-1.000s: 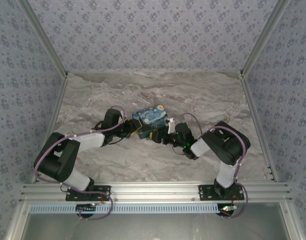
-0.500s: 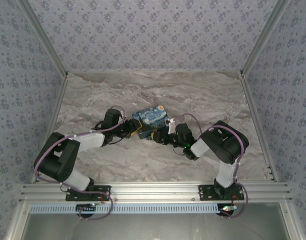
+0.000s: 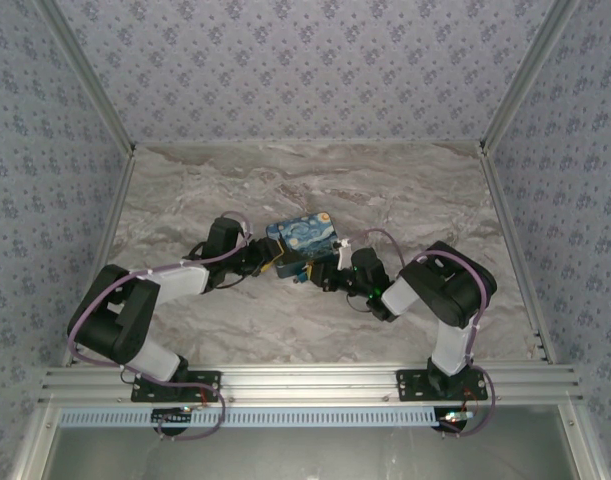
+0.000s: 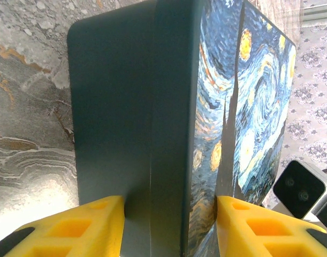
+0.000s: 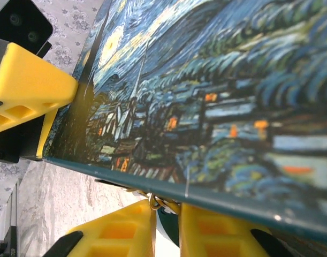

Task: Unlock a padlock with a key

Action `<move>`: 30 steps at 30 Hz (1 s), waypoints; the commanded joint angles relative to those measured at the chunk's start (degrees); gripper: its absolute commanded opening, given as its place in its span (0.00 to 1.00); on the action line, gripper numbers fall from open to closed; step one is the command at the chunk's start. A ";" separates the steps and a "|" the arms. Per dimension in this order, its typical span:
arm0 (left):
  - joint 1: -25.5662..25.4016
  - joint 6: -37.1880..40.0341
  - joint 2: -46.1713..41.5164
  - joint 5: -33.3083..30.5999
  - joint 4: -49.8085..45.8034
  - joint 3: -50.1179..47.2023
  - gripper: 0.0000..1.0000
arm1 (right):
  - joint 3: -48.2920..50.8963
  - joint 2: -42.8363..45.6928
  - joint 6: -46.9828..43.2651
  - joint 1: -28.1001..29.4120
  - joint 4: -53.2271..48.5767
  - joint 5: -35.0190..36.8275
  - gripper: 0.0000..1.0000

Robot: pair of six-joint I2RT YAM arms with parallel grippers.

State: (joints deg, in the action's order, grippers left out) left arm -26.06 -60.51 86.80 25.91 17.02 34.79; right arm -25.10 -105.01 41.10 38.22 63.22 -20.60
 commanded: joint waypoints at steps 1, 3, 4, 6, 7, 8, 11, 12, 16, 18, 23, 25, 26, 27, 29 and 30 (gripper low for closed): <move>-0.64 0.17 1.70 -0.77 -2.47 0.36 0.46 | -0.03 0.33 -0.50 0.08 4.02 -0.32 0.12; -0.65 0.25 1.74 -0.84 -2.51 0.29 0.46 | -0.06 0.33 -0.36 0.03 3.96 -0.38 0.08; -0.65 0.22 1.70 -0.87 -2.47 0.28 0.46 | -0.08 0.42 -0.32 0.05 3.93 -0.28 0.07; -0.61 0.22 1.66 -0.82 -2.46 0.27 0.46 | 0.06 0.57 -0.27 0.06 3.92 -0.06 0.04; -0.65 0.24 1.62 -0.87 -2.43 0.28 0.46 | 0.19 0.67 -0.23 0.09 3.84 0.02 0.04; -0.65 0.22 1.68 -0.86 -2.50 0.27 0.46 | 0.21 0.85 -0.17 0.05 3.84 0.16 0.03; -0.65 0.22 1.54 -0.95 -2.51 0.21 0.46 | 0.49 1.53 -0.10 0.02 3.56 0.63 0.03; -0.61 0.22 1.53 -1.03 -2.51 0.13 0.46 | 0.66 1.85 0.00 0.04 3.41 0.94 0.03; -0.65 0.23 1.55 -1.26 -2.61 0.02 0.46 | 1.80 3.19 0.36 0.03 3.40 2.48 0.02; -0.65 0.27 1.53 -1.30 -2.73 0.09 0.46 | 2.10 3.98 0.56 0.05 3.47 2.91 0.02; -0.65 0.37 1.61 -1.34 -2.80 0.07 0.46 | 2.85 5.88 0.85 -0.15 3.24 3.89 0.02; -0.65 0.31 1.62 -1.39 -2.80 0.03 0.46 | 3.25 6.59 0.93 -0.25 2.89 4.57 0.02; -0.60 0.31 1.66 -1.39 -2.80 0.07 0.46 | 3.41 6.82 1.00 -0.25 2.76 4.80 0.02; -0.61 0.38 1.64 -1.39 -2.82 0.08 0.46 | 3.62 7.21 1.10 -0.30 2.68 5.09 0.02; -0.65 0.33 1.53 -1.33 -2.80 0.04 0.46 | 3.87 7.57 1.34 -0.40 2.63 5.30 0.02; -0.65 0.31 1.53 -1.30 -2.80 0.11 0.46 | 3.89 7.66 1.46 -0.44 2.69 5.32 0.02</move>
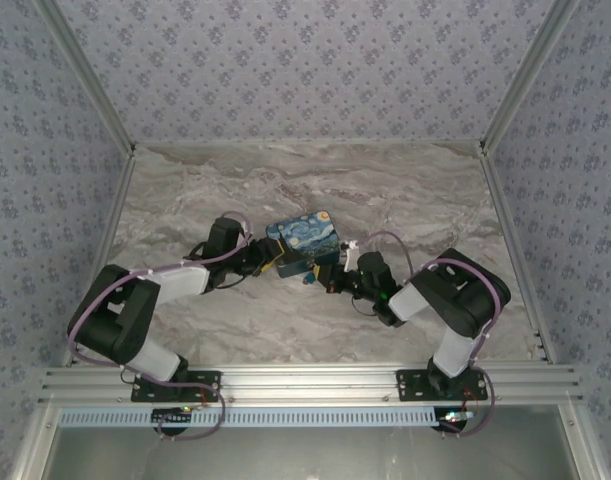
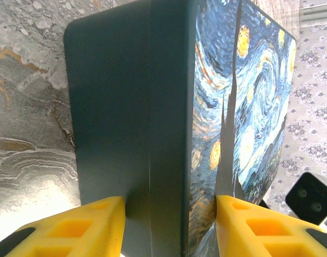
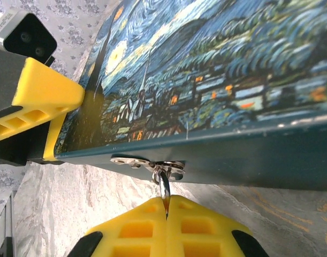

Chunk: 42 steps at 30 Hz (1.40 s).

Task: Unlock a padlock with a key

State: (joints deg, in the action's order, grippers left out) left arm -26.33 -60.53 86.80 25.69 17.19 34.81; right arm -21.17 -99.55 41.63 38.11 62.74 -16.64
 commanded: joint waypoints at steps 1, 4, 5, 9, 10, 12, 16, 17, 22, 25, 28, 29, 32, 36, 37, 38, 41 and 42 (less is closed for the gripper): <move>-0.39 0.39 1.48 -1.09 -3.02 0.09 0.46 | -0.10 2.17 0.96 -0.39 3.04 1.35 0.02; -0.34 0.37 1.46 -1.08 -3.09 0.08 0.46 | 0.11 2.32 1.56 -0.48 2.91 2.02 0.02; -0.34 0.41 1.45 -1.08 -3.04 0.01 0.46 | 0.20 2.25 1.78 -0.49 2.91 2.35 0.01; -0.39 0.40 1.44 -1.17 -3.17 0.04 0.46 | 0.73 2.43 2.61 -0.96 3.11 3.17 0.01; -0.39 0.43 1.48 -1.17 -3.14 0.01 0.46 | 0.90 2.57 2.76 -1.02 3.24 3.49 0.01; -0.39 0.42 1.44 -1.18 -3.21 0.17 0.46 | 1.23 2.96 2.89 -1.20 3.40 3.81 0.01; -0.38 0.50 1.64 -1.26 -3.37 0.26 0.46 | 1.96 3.75 2.67 -1.50 2.74 4.35 0.01; -0.39 0.55 1.62 -1.26 -3.43 0.26 0.46 | 2.18 3.93 2.60 -1.51 2.64 4.42 0.01; -0.02 1.15 1.68 -1.65 -4.21 0.70 0.46 | 3.13 6.29 1.61 -1.71 -0.26 3.93 0.01; 0.26 1.48 1.86 -1.70 -4.84 1.15 0.47 | 3.88 9.28 0.03 -1.76 -4.20 3.64 0.01; 0.48 1.71 1.81 -1.56 -5.06 1.65 0.49 | 4.85 13.48 -1.55 -1.72 -8.68 3.73 0.01; 0.53 1.81 1.79 -1.48 -5.07 1.80 0.51 | 5.06 14.97 -2.06 -1.72 -10.33 3.74 0.01; 0.66 2.13 1.26 -1.43 -5.19 2.32 0.60 | 5.11 20.13 -3.68 -1.78 -17.63 3.90 0.01; 0.78 2.74 -0.09 -1.52 -6.12 3.38 0.70 | 5.00 26.81 -5.07 -1.80 -26.45 4.09 0.01; 0.76 3.02 -0.61 -1.58 -6.58 3.68 0.72 | 5.00 28.65 -5.06 -1.93 -28.45 4.12 0.01; 0.83 3.26 -1.07 -1.80 -6.94 3.99 0.74 | 5.08 30.20 -5.11 -1.94 -30.19 4.21 0.01; 0.93 4.12 -3.48 -2.94 -7.69 4.38 0.84 | 5.13 35.80 -6.96 -2.40 -36.13 4.86 0.01; 0.93 4.51 -4.64 -3.66 -7.86 4.39 0.87 | 5.30 37.84 -7.10 -2.59 -38.21 4.89 0.01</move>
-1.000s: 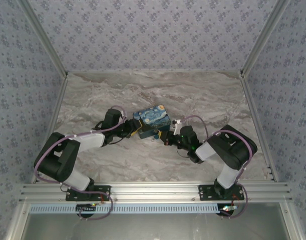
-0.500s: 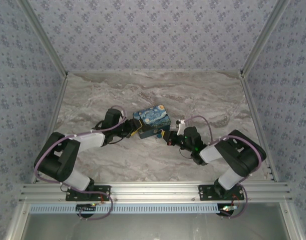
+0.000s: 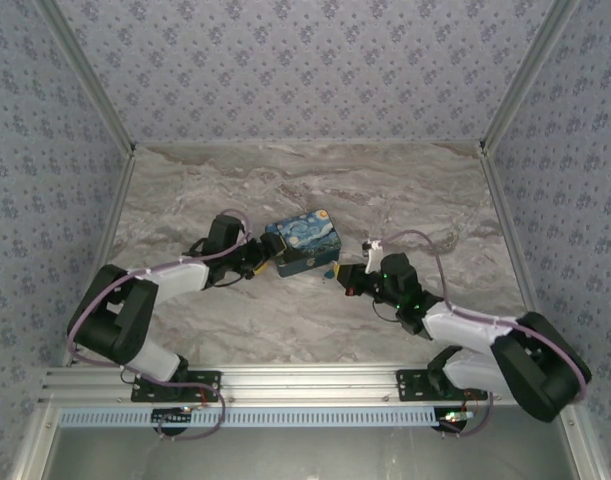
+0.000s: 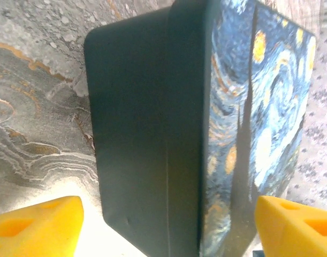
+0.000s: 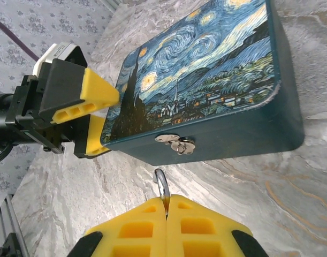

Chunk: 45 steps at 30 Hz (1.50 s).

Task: Unlock a padlock with a key

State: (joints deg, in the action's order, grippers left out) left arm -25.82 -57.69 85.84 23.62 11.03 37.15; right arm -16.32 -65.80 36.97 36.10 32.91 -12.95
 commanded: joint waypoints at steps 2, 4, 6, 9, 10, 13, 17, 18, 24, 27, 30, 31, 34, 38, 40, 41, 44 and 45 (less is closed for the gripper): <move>0.42 2.43 -5.86 -3.50 -2.41 2.04 0.92 | 0.55 8.04 -2.57 -1.29 -12.06 0.87 0.01; 0.42 3.35 -8.33 -5.63 -2.93 1.96 0.96 | 0.58 12.45 -2.74 -1.94 -16.46 0.33 0.01; 0.42 4.41 -10.84 -7.48 -2.95 1.71 0.99 | 0.58 16.38 -2.87 -2.60 -20.31 -0.32 0.01; -0.09 7.62 -15.44 -10.71 -3.10 1.57 0.99 | 0.54 21.65 -2.70 -3.57 -25.60 -1.22 0.01; -0.19 9.06 -17.01 -11.98 -3.14 1.44 0.99 | 0.53 23.10 -2.51 -3.87 -26.93 -1.48 0.01; -0.17 13.12 -21.35 -14.94 -2.99 1.91 0.99 | 0.90 26.03 -1.59 -4.45 -29.26 -2.37 0.01; -0.24 19.92 -25.17 -14.24 -1.48 3.61 0.99 | 0.29 26.86 -1.37 -4.73 -30.66 -3.80 0.01; -0.28 21.79 -26.03 -13.82 -1.07 4.10 0.99 | -0.17 26.78 -1.31 -4.86 -31.33 -4.10 0.01; -0.37 29.88 -30.67 -13.50 -0.21 3.56 0.99 | -3.67 26.14 -1.55 -5.26 -36.02 -7.44 0.01; -0.44 30.52 -33.18 -13.22 1.83 0.14 1.00 | -5.29 25.57 -1.35 -5.38 -38.96 -9.41 0.01; -0.54 31.92 -35.97 -13.07 3.46 -2.96 0.99 | -7.07 24.25 -1.37 -5.34 -42.54 -11.35 0.01; -0.53 32.88 -36.79 -13.25 3.18 -3.43 0.99 | -7.95 23.44 -1.53 -5.42 -43.88 -12.07 0.01; -0.54 34.10 -38.46 -14.87 2.05 -4.08 1.00 | -10.05 20.89 -2.41 -5.46 -47.47 -14.18 0.01; -0.54 34.96 -38.90 -14.84 1.38 -4.41 0.99 | -11.03 17.98 -2.39 -5.34 -48.66 -16.22 0.01; -0.54 35.27 -38.93 -14.50 0.78 -4.36 0.99 | -11.70 16.45 -2.32 -5.34 -49.79 -16.44 0.01; -0.54 35.36 -39.11 -14.49 0.64 -4.36 0.99 | -12.03 15.60 -2.35 -5.34 -50.11 -16.69 0.01; -0.54 35.45 -39.95 -14.71 0.49 -4.58 1.00 | -12.90 13.15 -2.56 -5.19 -50.72 -17.45 0.01; -0.54 35.58 -40.37 -14.89 0.36 -4.66 0.99 | -13.20 12.16 -2.58 -5.12 -50.71 -17.61 0.01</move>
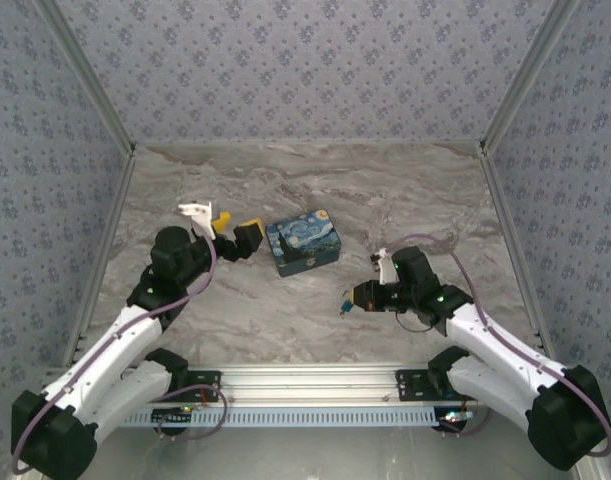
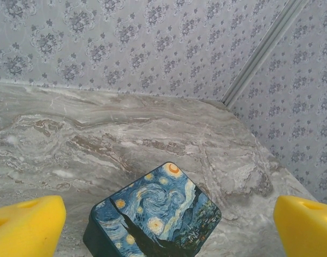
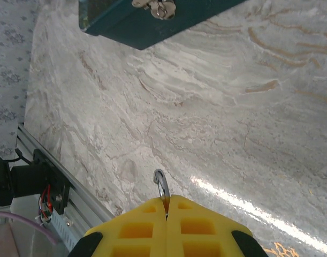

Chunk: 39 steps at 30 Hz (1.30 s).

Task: Unlock a padlock with a key

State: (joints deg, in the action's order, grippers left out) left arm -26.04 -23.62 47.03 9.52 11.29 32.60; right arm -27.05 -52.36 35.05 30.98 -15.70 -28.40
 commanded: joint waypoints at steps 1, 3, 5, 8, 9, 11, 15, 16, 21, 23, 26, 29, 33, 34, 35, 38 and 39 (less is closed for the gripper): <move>-0.32 1.71 -1.83 -0.91 -0.19 -0.24 0.99 | -2.78 -2.11 -0.75 0.12 -2.22 -2.26 0.01; -0.26 2.14 -2.48 -1.48 -0.69 -0.39 0.99 | -3.22 -3.95 -0.90 0.27 -2.04 -2.10 0.01; -0.24 2.34 -2.98 -1.69 -0.68 -0.60 0.99 | -3.84 -5.92 -1.02 0.70 -1.79 -1.80 0.01; -0.24 2.32 -3.11 -1.66 -0.66 -0.61 0.99 | -4.99 -9.28 -1.51 1.33 -1.76 -1.66 0.01; -0.24 2.34 -3.11 -1.63 -0.65 -0.61 0.99 | -5.39 -10.14 -1.77 1.49 -1.76 -1.66 0.01; -0.24 2.34 -3.06 -1.84 -0.65 -0.61 0.99 | -6.11 -12.21 -2.11 2.06 -1.59 -1.57 0.00; -0.22 2.39 -2.93 -1.88 -0.74 -0.52 0.99 | -6.31 -14.85 -2.51 2.62 -0.90 -2.25 0.00; -0.24 2.48 -2.98 -1.79 -0.83 -0.53 0.99 | -6.31 -15.39 -2.53 2.68 -0.73 -2.27 0.00; -0.24 2.61 -3.08 -1.78 -1.23 -0.43 1.00 | -6.26 -18.50 -2.01 2.77 1.55 -2.65 0.00; -0.21 2.52 -3.16 -1.78 -1.27 -0.34 0.99 | -6.48 -20.00 -1.92 2.93 2.46 -2.88 0.00; -0.21 2.43 -3.09 -1.78 -1.35 -0.31 1.00 | -6.73 -21.78 -1.82 3.19 3.78 -2.96 0.00; -0.24 2.35 -3.05 -1.78 -1.38 -0.29 1.00 | -6.96 -23.19 -1.76 3.36 4.78 -2.96 0.00; -0.24 2.35 -3.06 -1.84 -1.47 -0.26 0.99 | -7.14 -24.74 -1.78 3.45 6.09 -3.06 0.00; -0.24 2.35 -3.06 -1.86 -1.55 -0.26 0.99 | -7.05 -25.18 -1.69 3.45 6.37 -3.06 0.00; -0.24 2.35 -3.07 -1.87 -1.53 -0.26 0.99 | -7.12 -25.62 -1.66 3.45 6.74 -3.14 0.00; -0.23 2.43 -3.08 -1.88 -1.71 -0.18 0.99 | -6.99 -26.60 -1.73 3.47 7.52 -3.22 0.01; -0.19 2.43 -3.08 -1.89 -1.71 -0.17 0.99 | -7.01 -26.86 -1.74 3.49 7.72 -3.18 0.01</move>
State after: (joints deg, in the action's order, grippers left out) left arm -26.04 -22.06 44.66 8.08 10.02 32.40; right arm -32.58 -78.17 33.58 34.06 -9.08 -30.70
